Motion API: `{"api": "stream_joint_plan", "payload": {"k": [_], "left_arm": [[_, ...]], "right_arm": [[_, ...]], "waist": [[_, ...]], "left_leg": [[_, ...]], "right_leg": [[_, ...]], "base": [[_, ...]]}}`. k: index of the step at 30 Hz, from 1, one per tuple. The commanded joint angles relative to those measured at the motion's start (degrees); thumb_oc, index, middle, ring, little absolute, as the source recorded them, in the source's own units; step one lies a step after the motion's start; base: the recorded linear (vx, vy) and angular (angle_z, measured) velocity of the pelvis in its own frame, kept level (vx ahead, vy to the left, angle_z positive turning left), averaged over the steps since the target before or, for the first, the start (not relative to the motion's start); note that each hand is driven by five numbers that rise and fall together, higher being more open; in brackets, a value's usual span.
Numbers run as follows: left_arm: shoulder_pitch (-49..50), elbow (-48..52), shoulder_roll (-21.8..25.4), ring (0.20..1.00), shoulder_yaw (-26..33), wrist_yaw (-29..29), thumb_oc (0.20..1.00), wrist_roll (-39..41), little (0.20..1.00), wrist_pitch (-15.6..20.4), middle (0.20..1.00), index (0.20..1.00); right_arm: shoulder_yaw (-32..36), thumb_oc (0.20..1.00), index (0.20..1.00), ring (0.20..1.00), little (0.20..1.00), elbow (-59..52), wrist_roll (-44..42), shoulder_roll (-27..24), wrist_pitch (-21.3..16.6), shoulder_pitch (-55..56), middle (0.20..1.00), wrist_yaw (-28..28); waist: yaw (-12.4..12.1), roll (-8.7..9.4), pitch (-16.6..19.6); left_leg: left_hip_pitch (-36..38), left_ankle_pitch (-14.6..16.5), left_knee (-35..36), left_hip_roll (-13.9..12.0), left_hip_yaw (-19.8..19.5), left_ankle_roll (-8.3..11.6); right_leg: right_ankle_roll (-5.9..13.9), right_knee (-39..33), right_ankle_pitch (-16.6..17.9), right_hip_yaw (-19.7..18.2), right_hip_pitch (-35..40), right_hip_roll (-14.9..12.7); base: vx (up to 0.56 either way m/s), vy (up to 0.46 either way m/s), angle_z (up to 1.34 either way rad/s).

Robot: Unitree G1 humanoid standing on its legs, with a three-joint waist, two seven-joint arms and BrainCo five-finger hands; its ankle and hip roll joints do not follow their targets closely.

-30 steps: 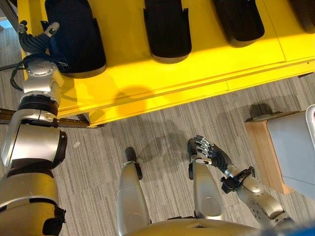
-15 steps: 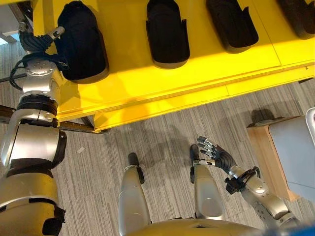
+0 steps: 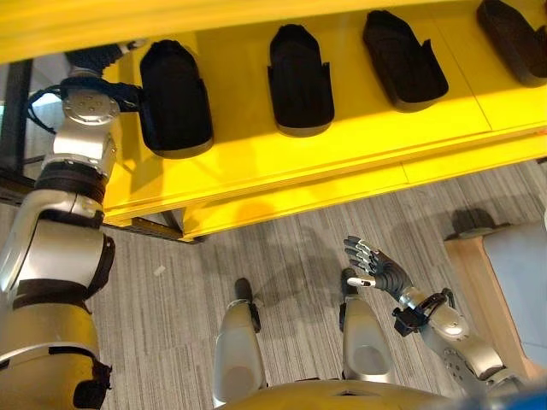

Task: Move parts from the plastic box to the shelf.

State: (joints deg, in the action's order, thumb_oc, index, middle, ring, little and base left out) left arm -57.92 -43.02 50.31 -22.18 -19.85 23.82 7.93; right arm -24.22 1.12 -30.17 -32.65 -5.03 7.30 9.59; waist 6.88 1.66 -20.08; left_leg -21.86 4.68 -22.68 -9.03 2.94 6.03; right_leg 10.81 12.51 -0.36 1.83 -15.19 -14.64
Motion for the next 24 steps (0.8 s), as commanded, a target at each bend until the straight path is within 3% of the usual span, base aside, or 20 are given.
{"api": "stream_joint_plan", "payload": {"k": [1, 3, 4, 5, 6, 8, 9, 16, 24], "left_arm": [[8.09, 6.98, 3.15, 1.000, 5.96, 0.56, 1.000, -4.02, 1.000, 4.20, 1.000, 1.000], [16.56, 15.12, 2.72, 1.000, 9.95, 1.05, 1.000, -5.54, 1.000, 5.18, 1.000, 1.000], [25.72, 21.36, 1.40, 1.000, 14.65, 2.04, 1.000, -6.80, 1.000, 6.05, 1.000, 1.000], [26.02, 21.55, 1.38, 1.000, 14.94, 2.05, 1.000, -6.84, 1.000, 5.98, 1.000, 1.000], [34.27, 27.75, -0.88, 1.000, 18.85, 3.72, 1.000, -7.30, 1.000, 6.80, 1.000, 1.000], [34.94, 28.17, -0.97, 1.000, 19.38, 3.79, 1.000, -7.35, 1.000, 6.65, 1.000, 1.000], [41.77, 31.53, -3.62, 1.000, 22.23, 5.37, 1.000, -7.27, 1.000, 7.42, 1.000, 1.000], [58.57, 42.25, -11.33, 1.000, 26.29, 11.72, 1.000, -7.80, 1.000, 7.82, 1.000, 1.000], [71.97, 49.59, -13.22, 1.000, 28.26, 19.10, 1.000, -8.04, 1.000, 7.16, 1.000, 1.000]], "right_arm": [[3.88, 1.000, 1.000, 1.000, 1.000, -3.65, 0.65, -0.25, -3.49, 0.29, 1.000, -0.28], [5.29, 1.000, 1.000, 1.000, 1.000, -4.72, 2.47, -0.16, -4.16, -0.01, 1.000, -0.82], [6.60, 1.000, 1.000, 1.000, 1.000, -6.26, 5.09, -0.37, -4.51, -0.96, 1.000, -1.39], [6.50, 1.000, 1.000, 1.000, 1.000, -6.29, 5.09, -0.46, -4.49, -0.99, 1.000, -1.40], [8.42, 1.000, 1.000, 1.000, 1.000, -8.53, 6.91, -0.69, -5.13, -1.45, 1.000, -1.83], [8.23, 1.000, 1.000, 1.000, 1.000, -8.65, 6.93, -0.87, -5.06, -1.38, 1.000, -1.85], [10.20, 1.000, 1.000, 1.000, 1.000, -11.74, 8.68, -1.48, -5.78, -1.42, 1.000, -1.92], [17.42, 1.000, 1.000, 1.000, 1.000, -21.28, 13.81, -3.79, -8.20, 0.93, 1.000, -2.13], [22.43, 1.000, 1.000, 1.000, 1.000, -27.01, 14.49, -5.99, -9.31, 2.44, 1.000, -0.15]], "waist": [[-1.50, 0.85, 2.65], [-2.04, 0.61, 3.12], [-2.75, 0.58, 3.68], [-2.60, 0.57, 3.82], [-3.10, 0.62, 4.72], [-2.89, 0.55, 4.75], [-3.20, 0.63, 5.55], [-3.50, 0.88, 8.22], [-4.08, 1.18, 10.50]], "left_leg": [[2.16, -0.38, 0.03, -1.07, 0.36, 0.45], [3.65, -0.78, 1.38, -1.04, 0.33, 0.46], [5.12, -0.95, 2.31, -1.19, 0.57, 0.40], [5.04, -1.19, 2.52, -1.12, 0.57, 0.37], [6.18, -1.49, 3.70, -1.16, 0.61, 0.27], [6.41, -1.53, 3.87, -1.16, 0.65, 0.27], [7.82, -1.97, 5.37, -1.30, 0.90, 0.16], [10.95, -2.89, 8.95, -1.63, 1.56, -0.07], [13.63, -2.99, 11.29, -2.12, 2.13, -0.57]], "right_leg": [[0.51, 1.33, -0.31, 1.22, 2.41, -1.72], [0.42, 0.39, -0.31, 1.69, 3.82, -1.73], [0.28, -0.41, -0.45, 1.95, 5.35, -1.55], [0.28, -0.56, -0.26, 1.96, 5.25, -1.59], [0.23, -1.55, -0.24, 2.12, 6.28, -1.51], [0.22, -1.67, -0.20, 2.13, 6.47, -1.51], [0.09, -2.59, -0.12, 2.36, 7.63, -1.38], [0.00, -4.77, 0.11, 3.21, 10.22, -1.22], [0.14, -6.01, -0.11, 3.60, 12.06, -0.78]], "base": [[0.00, -0.017, 0.19], [0.03, -0.010, 0.06], [0.00, 0.000, 0.00], [0.04, -0.012, -0.03], [0.02, -0.005, 0.04], [0.03, -0.008, 0.11], [0.04, -0.015, 0.04], [0.03, -0.015, 0.01], [0.04, -0.019, -0.04]]}}
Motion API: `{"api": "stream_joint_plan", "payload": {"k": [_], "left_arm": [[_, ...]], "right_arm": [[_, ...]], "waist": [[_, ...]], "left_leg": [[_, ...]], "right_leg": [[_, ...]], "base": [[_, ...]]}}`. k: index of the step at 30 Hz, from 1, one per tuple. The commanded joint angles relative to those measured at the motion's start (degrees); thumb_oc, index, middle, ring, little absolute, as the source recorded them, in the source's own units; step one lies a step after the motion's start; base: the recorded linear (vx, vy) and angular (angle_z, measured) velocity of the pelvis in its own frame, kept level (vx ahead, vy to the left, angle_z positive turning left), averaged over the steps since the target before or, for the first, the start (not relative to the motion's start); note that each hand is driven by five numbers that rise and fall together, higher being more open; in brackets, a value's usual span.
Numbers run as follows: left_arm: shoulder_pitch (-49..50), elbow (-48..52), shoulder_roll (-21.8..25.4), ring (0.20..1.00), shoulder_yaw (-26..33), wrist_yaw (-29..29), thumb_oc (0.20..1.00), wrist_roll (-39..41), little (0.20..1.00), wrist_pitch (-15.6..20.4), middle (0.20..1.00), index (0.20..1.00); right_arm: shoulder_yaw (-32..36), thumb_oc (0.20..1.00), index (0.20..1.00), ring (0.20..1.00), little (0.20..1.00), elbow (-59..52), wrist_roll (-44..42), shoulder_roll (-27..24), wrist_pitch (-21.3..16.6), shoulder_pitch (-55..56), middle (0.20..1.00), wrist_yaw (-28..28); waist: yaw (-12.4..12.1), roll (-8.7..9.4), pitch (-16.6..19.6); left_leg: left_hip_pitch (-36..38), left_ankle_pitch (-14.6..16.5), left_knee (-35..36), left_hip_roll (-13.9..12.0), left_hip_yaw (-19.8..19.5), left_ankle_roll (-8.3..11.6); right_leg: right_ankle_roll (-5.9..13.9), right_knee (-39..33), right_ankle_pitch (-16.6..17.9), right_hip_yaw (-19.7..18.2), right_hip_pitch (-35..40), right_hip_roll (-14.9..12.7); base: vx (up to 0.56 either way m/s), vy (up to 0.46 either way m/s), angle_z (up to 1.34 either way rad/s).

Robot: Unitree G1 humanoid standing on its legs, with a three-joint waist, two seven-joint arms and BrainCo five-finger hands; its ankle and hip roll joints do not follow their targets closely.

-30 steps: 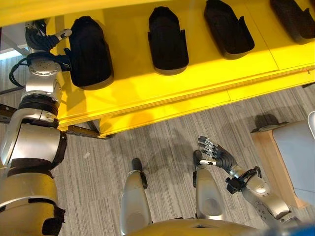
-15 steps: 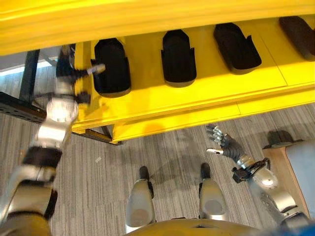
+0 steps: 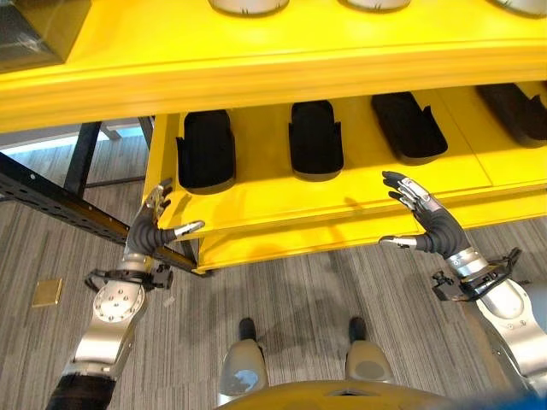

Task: Move parts from the plastic box to the shelf.

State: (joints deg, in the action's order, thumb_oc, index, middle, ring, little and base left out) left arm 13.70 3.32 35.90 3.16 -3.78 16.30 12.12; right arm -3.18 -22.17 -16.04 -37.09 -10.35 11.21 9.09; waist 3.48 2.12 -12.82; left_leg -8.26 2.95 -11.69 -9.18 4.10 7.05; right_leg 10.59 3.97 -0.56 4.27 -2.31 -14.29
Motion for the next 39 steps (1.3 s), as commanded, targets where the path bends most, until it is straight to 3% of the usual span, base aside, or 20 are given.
{"api": "stream_joint_plan", "payload": {"k": [1, 10, 22, 31, 39], "left_arm": [[1.05, 3.76, 0.99, 1.000, 3.10, 3.18, 1.000, -0.43, 1.000, 2.86, 1.000, 1.000], [3.41, 4.77, -1.90, 1.000, -0.68, 5.29, 1.000, 3.68, 1.000, 0.98, 1.000, 1.000], [0.69, 5.73, -2.05, 1.000, -6.56, 4.90, 1.000, 7.81, 1.000, -1.05, 1.000, 1.000], [-2.22, 6.65, -0.02, 1.000, -10.16, 3.80, 1.000, 10.37, 1.000, -1.90, 1.000, 1.000], [-3.25, 6.88, 1.72, 1.000, -11.18, 3.61, 1.000, 12.02, 1.000, -1.89, 1.000, 1.000]], "right_arm": [[1.19, 1.000, 1.000, 1.000, 1.000, -3.67, 0.31, -1.71, -3.96, -2.22, 1.000, 0.41], [-2.09, 1.000, 1.000, 1.000, 1.000, -0.73, 1.20, -0.80, -3.40, -11.52, 1.000, -3.82], [-11.57, 1.000, 1.000, 1.000, 1.000, 11.50, 0.81, 6.45, -1.01, -27.86, 1.000, -12.43], [-17.05, 1.000, 1.000, 1.000, 1.000, 23.50, -0.06, 11.64, 0.90, -42.88, 1.000, -19.80], [-18.34, 1.000, 1.000, 1.000, 1.000, 30.63, 0.19, 10.27, 1.79, -53.75, 1.000, -22.77]], "waist": [[-0.82, 0.75, 3.50], [-2.14, 0.88, 4.65], [-3.73, 0.14, 4.47], [-5.09, -2.05, 1.59], [-5.51, -3.83, -1.29]], "left_leg": [[0.46, -1.33, 0.69, -2.05, 1.05, -1.62], [2.46, -1.12, 1.53, -2.00, 1.01, -2.00], [2.36, -1.14, 1.02, -1.57, 0.39, -2.20], [-0.09, -1.79, -0.30, -0.91, -0.15, -2.17], [-2.17, -2.42, -1.02, -0.51, -0.12, -2.19]], "right_leg": [[0.35, 2.42, 0.04, 1.21, -0.57, -1.10], [0.26, 2.16, -0.52, 1.97, 1.52, -1.00], [-0.25, 2.82, -1.09, 2.08, 1.88, -0.95], [-0.74, 5.63, -1.27, 1.40, -1.24, -1.17], [-1.09, 8.83, -1.56, 0.32, -5.28, -1.40]], "base": [[0.05, -0.024, -0.04], [0.02, -0.015, 0.00], [0.00, -0.007, 0.02], [-0.06, -0.001, 0.04], [-0.07, 0.007, 0.01]]}}
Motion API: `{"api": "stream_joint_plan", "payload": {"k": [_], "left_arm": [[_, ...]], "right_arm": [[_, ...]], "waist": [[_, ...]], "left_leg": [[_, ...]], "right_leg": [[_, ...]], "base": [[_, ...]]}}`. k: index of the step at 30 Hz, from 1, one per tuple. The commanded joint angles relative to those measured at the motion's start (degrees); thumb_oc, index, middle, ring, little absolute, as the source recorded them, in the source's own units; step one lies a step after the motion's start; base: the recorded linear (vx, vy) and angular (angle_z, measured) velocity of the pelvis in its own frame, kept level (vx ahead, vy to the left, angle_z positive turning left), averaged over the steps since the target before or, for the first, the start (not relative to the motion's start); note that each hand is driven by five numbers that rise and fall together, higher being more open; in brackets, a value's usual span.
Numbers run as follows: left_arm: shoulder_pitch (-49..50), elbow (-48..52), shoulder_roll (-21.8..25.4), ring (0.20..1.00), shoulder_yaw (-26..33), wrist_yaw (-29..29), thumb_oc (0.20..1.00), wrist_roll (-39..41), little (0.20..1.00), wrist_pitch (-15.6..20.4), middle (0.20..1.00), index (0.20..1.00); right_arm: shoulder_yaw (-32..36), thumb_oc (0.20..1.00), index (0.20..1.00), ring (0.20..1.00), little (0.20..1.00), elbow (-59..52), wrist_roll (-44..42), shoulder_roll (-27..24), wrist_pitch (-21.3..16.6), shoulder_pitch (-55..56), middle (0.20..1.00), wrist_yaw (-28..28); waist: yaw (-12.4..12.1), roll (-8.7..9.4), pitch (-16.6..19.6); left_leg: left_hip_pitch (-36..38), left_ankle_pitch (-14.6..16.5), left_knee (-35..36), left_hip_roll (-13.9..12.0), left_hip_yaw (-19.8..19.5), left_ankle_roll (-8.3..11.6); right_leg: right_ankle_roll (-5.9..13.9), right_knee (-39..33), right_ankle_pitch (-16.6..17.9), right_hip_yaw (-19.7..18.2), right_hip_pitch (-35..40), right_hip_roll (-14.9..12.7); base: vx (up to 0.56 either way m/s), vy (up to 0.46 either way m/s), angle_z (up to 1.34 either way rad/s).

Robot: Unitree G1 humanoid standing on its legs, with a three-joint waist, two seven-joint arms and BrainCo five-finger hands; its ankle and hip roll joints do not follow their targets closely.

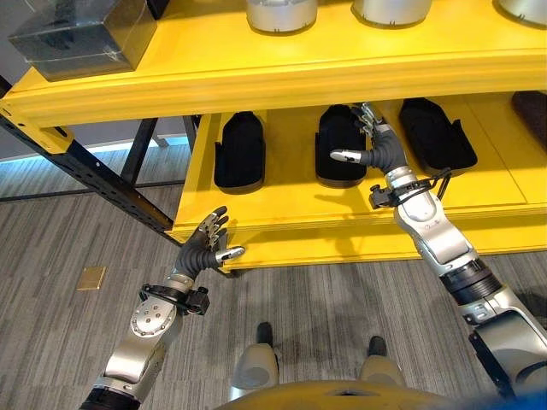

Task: Move parts from the plastic box to the shelf.

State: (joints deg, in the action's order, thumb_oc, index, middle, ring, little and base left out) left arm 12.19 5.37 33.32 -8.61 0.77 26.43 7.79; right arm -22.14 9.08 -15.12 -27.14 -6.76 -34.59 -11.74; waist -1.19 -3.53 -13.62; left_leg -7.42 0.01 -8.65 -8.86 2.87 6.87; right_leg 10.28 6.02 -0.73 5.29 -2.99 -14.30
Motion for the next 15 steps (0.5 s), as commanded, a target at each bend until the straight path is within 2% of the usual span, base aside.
{"api": "stream_joint_plan", "payload": {"k": [1, 15], "left_arm": [[-1.85, 5.08, 4.74, 1.000, 0.33, -0.86, 1.000, 2.63, 1.000, 2.70, 1.000, 1.000], [-3.49, 4.78, 6.34, 1.000, -1.10, -1.36, 1.000, 4.49, 1.000, 3.00, 1.000, 1.000]], "right_arm": [[0.30, 1.000, 1.000, 1.000, 1.000, 1.65, -0.44, -0.20, -1.57, -10.87, 1.000, -2.84], [-1.40, 1.000, 1.000, 1.000, 1.000, 12.47, 0.65, -3.70, -0.75, -25.87, 1.000, -6.46]], "waist": [[-1.03, 1.44, -1.20], [-1.57, 0.11, -5.08]], "left_leg": [[-3.58, 0.36, -4.24, -0.78, 1.19, -2.00], [-7.04, -0.36, -5.82, -0.71, 1.09, -1.97]], "right_leg": [[-0.86, 7.44, -1.48, -0.90, -5.46, -1.41], [-1.35, 11.29, -1.96, -2.00, -10.61, -1.28]], "base": [[-0.07, 0.007, -0.03], [-0.04, -0.005, -0.01]]}}
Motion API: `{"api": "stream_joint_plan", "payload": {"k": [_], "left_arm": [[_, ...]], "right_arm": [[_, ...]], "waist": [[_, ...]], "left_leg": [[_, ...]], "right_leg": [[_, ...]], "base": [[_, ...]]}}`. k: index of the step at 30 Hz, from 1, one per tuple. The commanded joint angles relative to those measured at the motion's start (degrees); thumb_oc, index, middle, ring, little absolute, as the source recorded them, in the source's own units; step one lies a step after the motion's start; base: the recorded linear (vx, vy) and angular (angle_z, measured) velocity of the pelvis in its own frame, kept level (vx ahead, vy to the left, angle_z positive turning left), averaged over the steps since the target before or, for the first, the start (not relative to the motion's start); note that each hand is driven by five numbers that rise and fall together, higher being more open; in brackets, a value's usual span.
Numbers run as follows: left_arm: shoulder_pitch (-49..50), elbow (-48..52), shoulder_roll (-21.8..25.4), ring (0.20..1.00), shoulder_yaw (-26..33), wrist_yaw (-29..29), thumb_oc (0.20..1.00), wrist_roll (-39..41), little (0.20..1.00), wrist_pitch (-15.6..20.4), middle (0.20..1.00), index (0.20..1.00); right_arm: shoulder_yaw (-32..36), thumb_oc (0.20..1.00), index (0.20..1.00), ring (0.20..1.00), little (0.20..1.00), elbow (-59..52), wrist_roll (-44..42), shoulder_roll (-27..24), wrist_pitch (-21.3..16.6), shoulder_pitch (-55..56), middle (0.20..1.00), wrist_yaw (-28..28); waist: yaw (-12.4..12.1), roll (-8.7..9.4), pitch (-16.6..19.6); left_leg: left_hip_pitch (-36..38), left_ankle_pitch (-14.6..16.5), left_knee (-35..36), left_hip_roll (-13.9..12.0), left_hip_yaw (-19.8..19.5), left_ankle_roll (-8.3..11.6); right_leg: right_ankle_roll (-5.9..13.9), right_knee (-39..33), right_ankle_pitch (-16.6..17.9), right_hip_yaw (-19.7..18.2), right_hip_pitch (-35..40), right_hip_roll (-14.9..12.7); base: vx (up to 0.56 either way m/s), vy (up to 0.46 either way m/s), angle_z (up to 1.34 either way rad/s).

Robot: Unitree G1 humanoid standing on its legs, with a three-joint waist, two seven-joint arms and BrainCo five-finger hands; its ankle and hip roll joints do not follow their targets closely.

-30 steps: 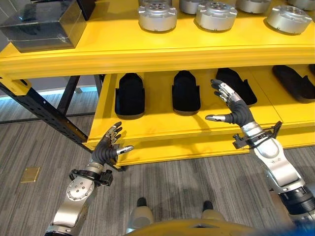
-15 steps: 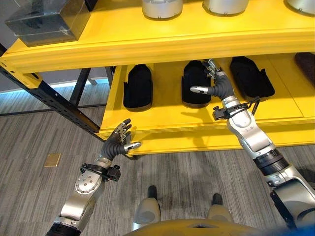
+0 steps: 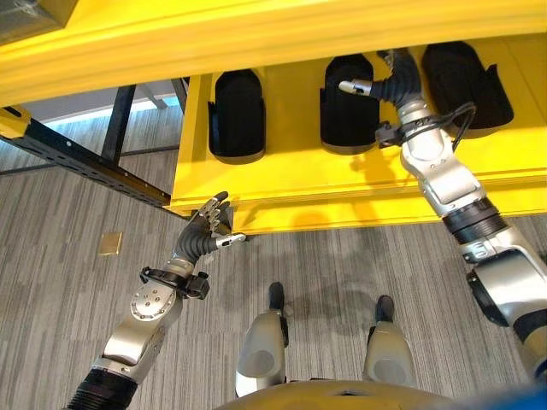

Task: Move parts from the plastic box to the shelf.

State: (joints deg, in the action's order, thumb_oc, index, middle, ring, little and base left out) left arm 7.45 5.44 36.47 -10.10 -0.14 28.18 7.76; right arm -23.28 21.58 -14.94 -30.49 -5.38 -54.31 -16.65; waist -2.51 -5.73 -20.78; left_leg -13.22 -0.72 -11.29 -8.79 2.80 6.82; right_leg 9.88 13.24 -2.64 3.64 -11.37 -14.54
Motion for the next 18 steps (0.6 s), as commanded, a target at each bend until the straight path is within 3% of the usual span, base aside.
{"api": "stream_joint_plan", "payload": {"k": [1, 18], "left_arm": [[0.91, 4.64, 3.39, 1.000, 0.29, -0.61, 1.000, 2.80, 1.000, 3.13, 1.000, 1.000], [0.03, 4.14, 4.21, 1.000, 0.64, -1.60, 1.000, 3.33, 1.000, 3.67, 1.000, 1.000]], "right_arm": [[-0.69, 1.000, 1.000, 1.000, 1.000, 1.30, 0.73, -0.76, -1.96, -8.28, 1.000, -1.74], [-5.32, 1.000, 1.000, 1.000, 1.000, 10.46, 1.25, -3.34, -1.07, -19.58, 1.000, -2.72]], "waist": [[-0.24, 2.23, 1.46], [-0.44, 2.29, -1.04]], "left_leg": [[-1.88, 0.32, -3.58, -0.78, 1.15, -1.94], [-4.49, -0.30, -4.12, -0.85, 0.94, -1.81]], "right_leg": [[-1.05, 4.60, -0.09, -0.48, -2.97, -1.03], [-1.53, 6.95, -0.30, -0.62, -6.39, -0.63]], "base": [[-0.06, -0.015, -0.02], [-0.01, -0.003, 0.00]]}}
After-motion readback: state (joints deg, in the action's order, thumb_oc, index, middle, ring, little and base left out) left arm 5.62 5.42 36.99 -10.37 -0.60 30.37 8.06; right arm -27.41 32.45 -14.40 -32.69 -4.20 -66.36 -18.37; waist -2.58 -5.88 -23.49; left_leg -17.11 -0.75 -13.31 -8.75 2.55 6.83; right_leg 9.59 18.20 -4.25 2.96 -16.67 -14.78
